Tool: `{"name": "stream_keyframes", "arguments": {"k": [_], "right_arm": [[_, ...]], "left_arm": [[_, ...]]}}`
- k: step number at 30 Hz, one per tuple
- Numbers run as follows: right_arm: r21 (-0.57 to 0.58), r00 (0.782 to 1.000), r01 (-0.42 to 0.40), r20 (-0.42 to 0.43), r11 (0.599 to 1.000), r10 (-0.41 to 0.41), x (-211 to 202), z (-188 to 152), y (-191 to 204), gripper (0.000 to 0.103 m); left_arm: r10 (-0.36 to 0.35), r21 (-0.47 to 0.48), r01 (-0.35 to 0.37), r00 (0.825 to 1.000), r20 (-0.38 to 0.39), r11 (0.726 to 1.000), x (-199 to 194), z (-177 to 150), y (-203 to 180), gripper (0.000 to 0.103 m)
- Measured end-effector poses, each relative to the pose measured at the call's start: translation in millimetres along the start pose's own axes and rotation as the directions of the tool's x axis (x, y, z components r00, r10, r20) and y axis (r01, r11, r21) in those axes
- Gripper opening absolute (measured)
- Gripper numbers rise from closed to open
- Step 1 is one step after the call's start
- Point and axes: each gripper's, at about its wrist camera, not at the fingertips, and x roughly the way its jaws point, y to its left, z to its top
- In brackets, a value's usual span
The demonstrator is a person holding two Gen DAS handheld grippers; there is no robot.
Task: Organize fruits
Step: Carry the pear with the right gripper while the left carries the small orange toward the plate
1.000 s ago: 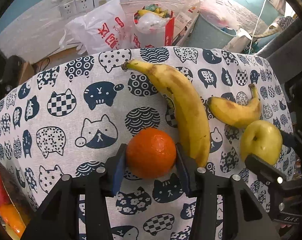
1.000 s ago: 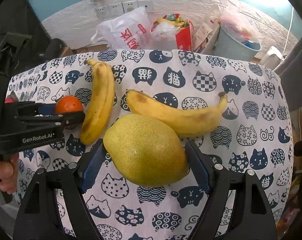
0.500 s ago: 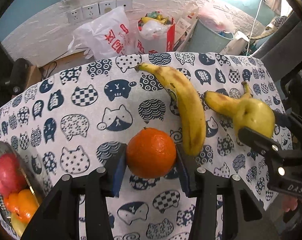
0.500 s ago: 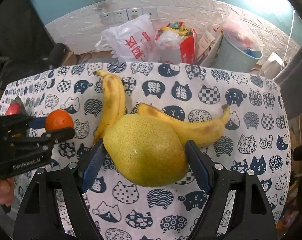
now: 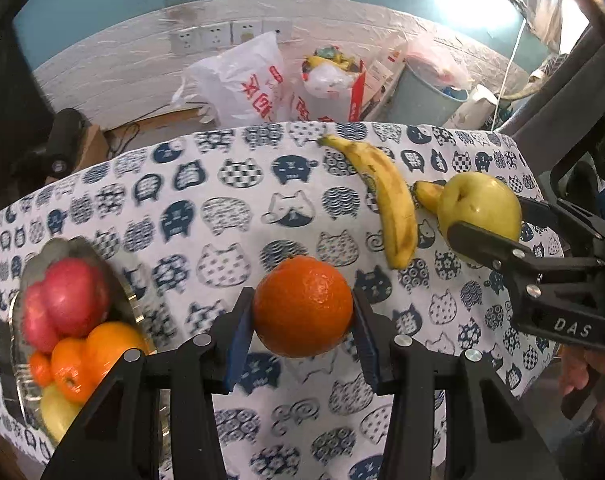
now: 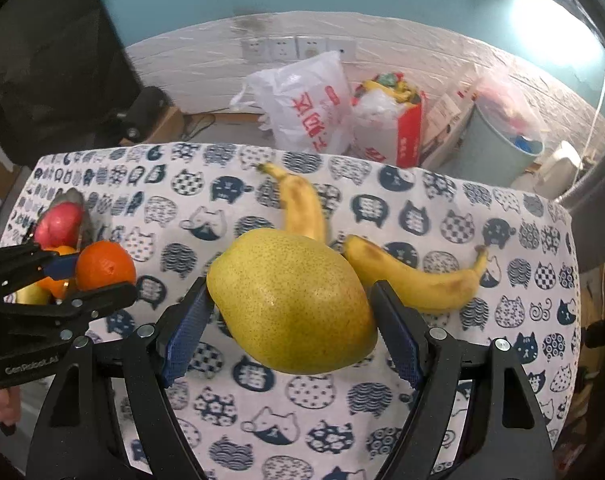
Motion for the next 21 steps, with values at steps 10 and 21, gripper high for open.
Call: {"name": "stream_keyframes", "arguments": {"k": [10,21], "right_arm": [[-0.078,0.998,-0.065,0.006,0.995,0.065,-5.9,11.7,60.3,0.080],[-0.181,0.990,-0.141,-0.025,0.973,0.139,0.7,14.0,133.5,0.080]], "left_arm": [[0.002,-0.085,0.002,0.999,0.040,0.996,-36.3,-23.9,48.1,0.047],[0.029,-0.175,-0.013,0.996,0.087,0.985,-70.5,-50.2,96.9,0.047]]}}
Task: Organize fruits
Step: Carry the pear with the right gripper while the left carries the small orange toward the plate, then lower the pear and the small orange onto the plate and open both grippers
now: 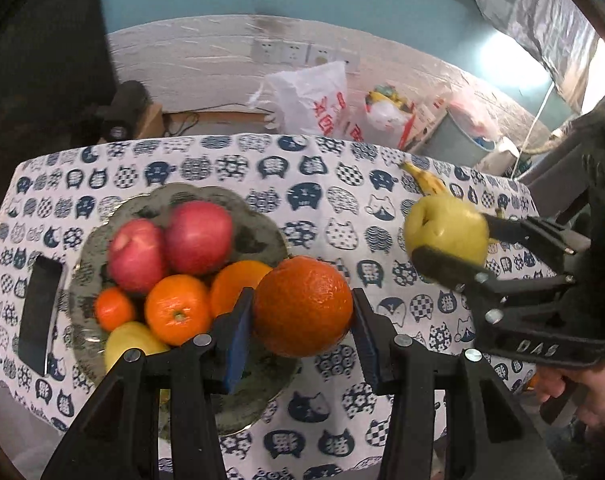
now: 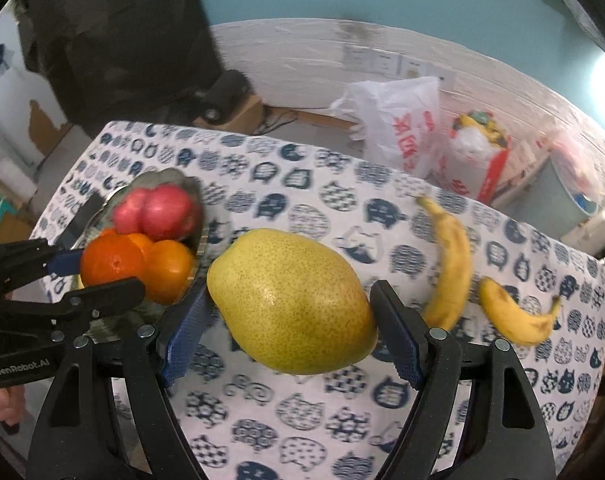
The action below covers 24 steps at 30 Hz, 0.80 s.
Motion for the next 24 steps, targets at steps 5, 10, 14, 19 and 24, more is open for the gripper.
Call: {"name": "stream_keyframes", "arguments": {"k": [5,10,14,19,24], "right_arm": [[-0.045,1.000,-0.029,-0.011,0.999,0.029,8.9,3.7,28.9,0.080],[-0.089,0.998,-0.053,-0.026,0.995,0.051,17.0,6.4,56.7,0.080],[-0.117,0.997,-0.071,-0.039,0.991,0.067,23.6,9.8,76.1,0.080],[-0.147,0.995,-0.090,-0.055,0.985,0.083,32.2,12.0,98.9,0.080],[-0.172,0.992,-0.110,-0.084,0.979,0.096,43.2,9.1,118.0,0.080]], "left_arm": [[0.010,-0.031,-0.009,1.000,0.009,0.999,-8.5,-9.3,22.2,0.047],[0.024,-0.070,-0.024,1.000,0.008,0.997,-14.3,-19.9,46.2,0.047],[0.040,-0.103,-0.038,0.999,0.017,0.994,-21.2,-27.7,65.4,0.047],[0.053,-0.146,-0.049,0.998,0.023,0.988,-26.8,-34.5,87.2,0.047],[0.070,-0.176,-0.065,0.997,0.020,0.982,-27.6,-41.4,107.7,0.047]]}}
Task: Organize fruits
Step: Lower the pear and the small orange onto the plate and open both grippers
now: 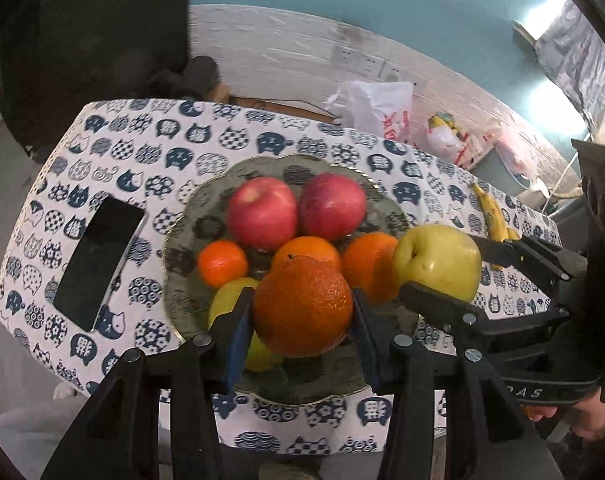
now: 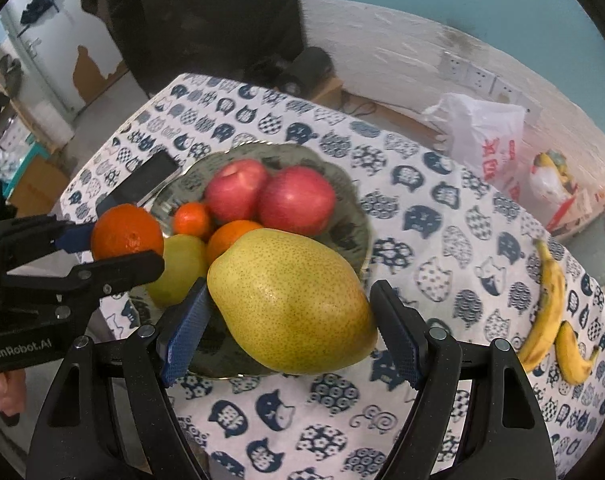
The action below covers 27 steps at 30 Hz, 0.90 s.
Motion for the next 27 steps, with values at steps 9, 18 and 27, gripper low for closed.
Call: {"name": "stream_keyframes", "arguments": {"k": [9,18,27], "right_arm": [[-0.043,0.999,-0.016,-0.046,0.999,0.014,22.7,-2.6,25.8,0.080],[-0.096,0.996,-0.026,-0.086,0.995,0.018,40.5,-12.2,46.8,0.080],[-0.120,0.997,-0.046,-0.065,0.992,0.039,38.1,-11.1,50.9,0.079]], "left_arm": [[0.026,-0.052,-0.026,1.000,-0.003,0.998,0.3,-6.5,32.5,0.047],[0.029,-0.069,-0.029,1.000,-0.008,0.997,6.3,-4.6,41.6,0.047],[0.032,-0.085,-0.034,0.999,-0.028,0.996,15.8,-4.0,46.1,0.047]]}}
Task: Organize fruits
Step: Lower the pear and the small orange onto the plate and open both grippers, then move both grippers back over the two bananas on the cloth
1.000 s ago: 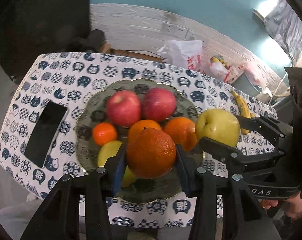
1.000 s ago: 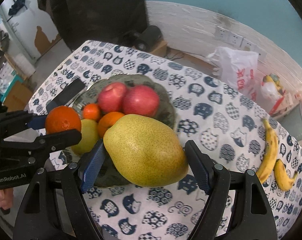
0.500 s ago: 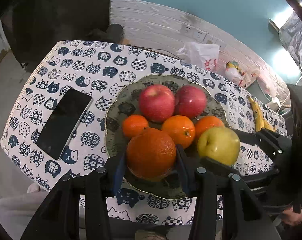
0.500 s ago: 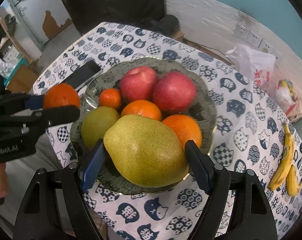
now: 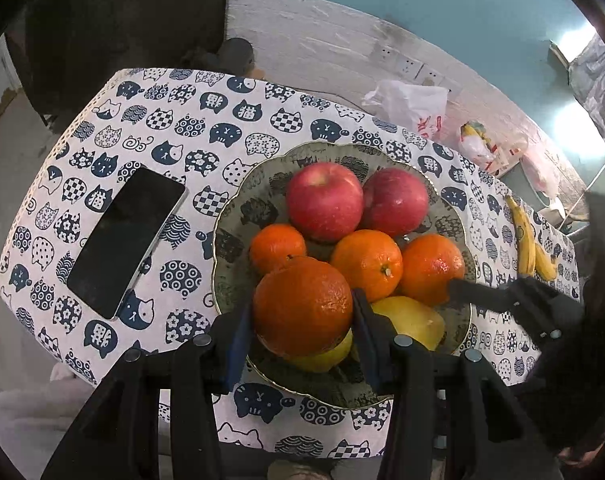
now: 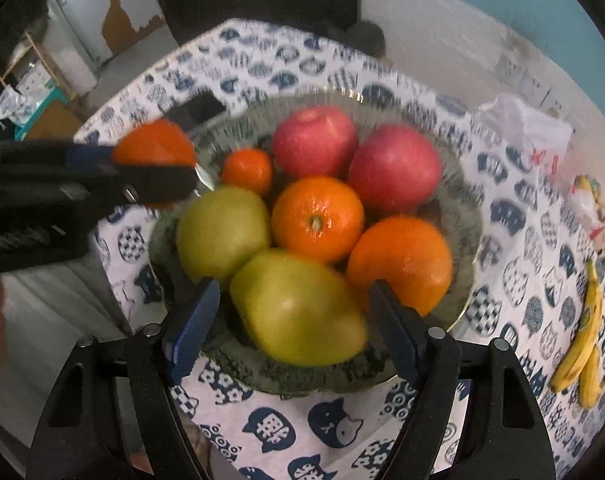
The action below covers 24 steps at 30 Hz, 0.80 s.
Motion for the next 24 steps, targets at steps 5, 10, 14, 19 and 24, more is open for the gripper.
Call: {"name": "stream_keyframes", "arguments": {"k": [5,10,14,19,24], "right_arm": [[0.053,1.000,-0.002,0.004,0.999,0.002,-7.0,4.1,-12.8,0.079],[0.084,1.000,0.002,0.001,0.996,-0.002,-10.2,0.7,-24.1,0.079],[0.092,1.000,0.006,0.004,0.996,-0.006,-13.1,-0.4,-28.5,0.079],[0.100,1.000,0.010,0.014,0.995,-0.011,-18.1,-0.9,-33.6,0.081],[0.109,1.000,0.013,0.016,0.994,-0.015,-22.4,-3.2,-39.3,0.081]], "left_arm": [[0.005,-0.006,-0.005,1.000,-0.017,1.000,7.8,1.4,1.6,0.047],[0.016,-0.018,-0.017,0.999,-0.037,1.000,17.7,4.1,1.9,0.047],[0.036,-0.018,-0.037,0.999,-0.030,0.999,20.9,8.9,1.1,0.057],[0.042,-0.006,-0.043,0.998,-0.047,0.999,26.4,9.2,-4.7,0.066],[0.049,0.006,-0.048,0.997,-0.064,0.999,30.0,6.9,-9.3,0.066]]}}
